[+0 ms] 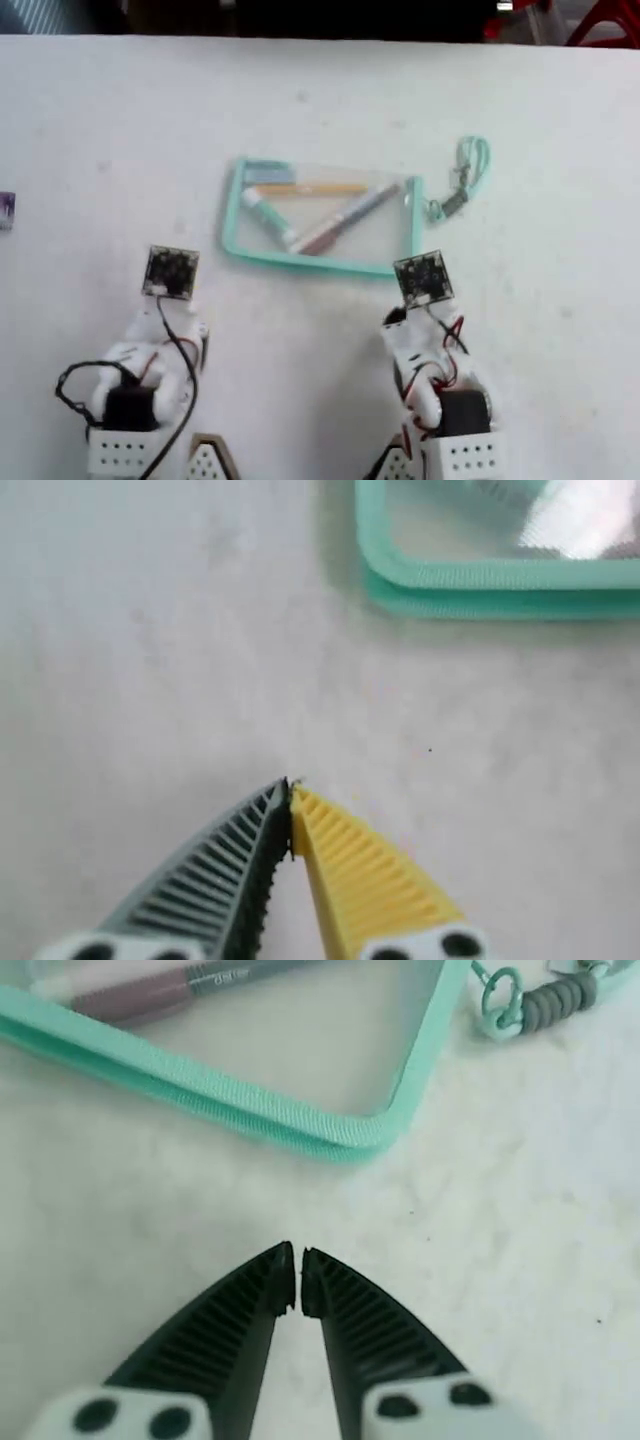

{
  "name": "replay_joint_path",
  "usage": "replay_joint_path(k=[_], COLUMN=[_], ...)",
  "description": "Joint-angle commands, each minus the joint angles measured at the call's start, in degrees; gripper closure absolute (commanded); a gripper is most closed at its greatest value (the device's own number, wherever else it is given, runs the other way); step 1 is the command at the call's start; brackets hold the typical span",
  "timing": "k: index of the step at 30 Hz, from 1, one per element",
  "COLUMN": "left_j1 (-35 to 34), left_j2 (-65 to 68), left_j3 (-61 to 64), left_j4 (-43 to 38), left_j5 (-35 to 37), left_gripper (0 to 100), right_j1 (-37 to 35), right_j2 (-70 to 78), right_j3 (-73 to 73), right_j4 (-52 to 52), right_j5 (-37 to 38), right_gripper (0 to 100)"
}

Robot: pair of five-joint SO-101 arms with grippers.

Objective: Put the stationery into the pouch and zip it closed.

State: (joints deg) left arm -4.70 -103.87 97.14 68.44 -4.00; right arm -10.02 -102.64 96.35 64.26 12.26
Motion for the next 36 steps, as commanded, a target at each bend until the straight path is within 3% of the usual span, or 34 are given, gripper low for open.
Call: replay_joint_path(k=[1,3,9,36], left_j1=[-0.6,-0.6,-0.6,-0.3], left_j2=[-0.4,-0.4,-0.4,-0.4], left_j3=[-0.2,-0.2,-0.2,-0.2], left_j4=[3.7,5.5,5.3,5.3], left_j5=[-0.3,-0.4,-0.4,-0.5], left_gripper=[98,98,98,98], right_j1=[0.5,1.1,4.4,4.2], right_j2=[-0.4,-0.6,-0.4,-0.4], right_j3=[0.5,0.5,0.5,0.5], right_j4=[4.4,9.5,8.5,8.5], right_j5=[-0.4,-0.7,-4.1,-3.9], right_gripper=[98.0,98.1,98.1,98.1])
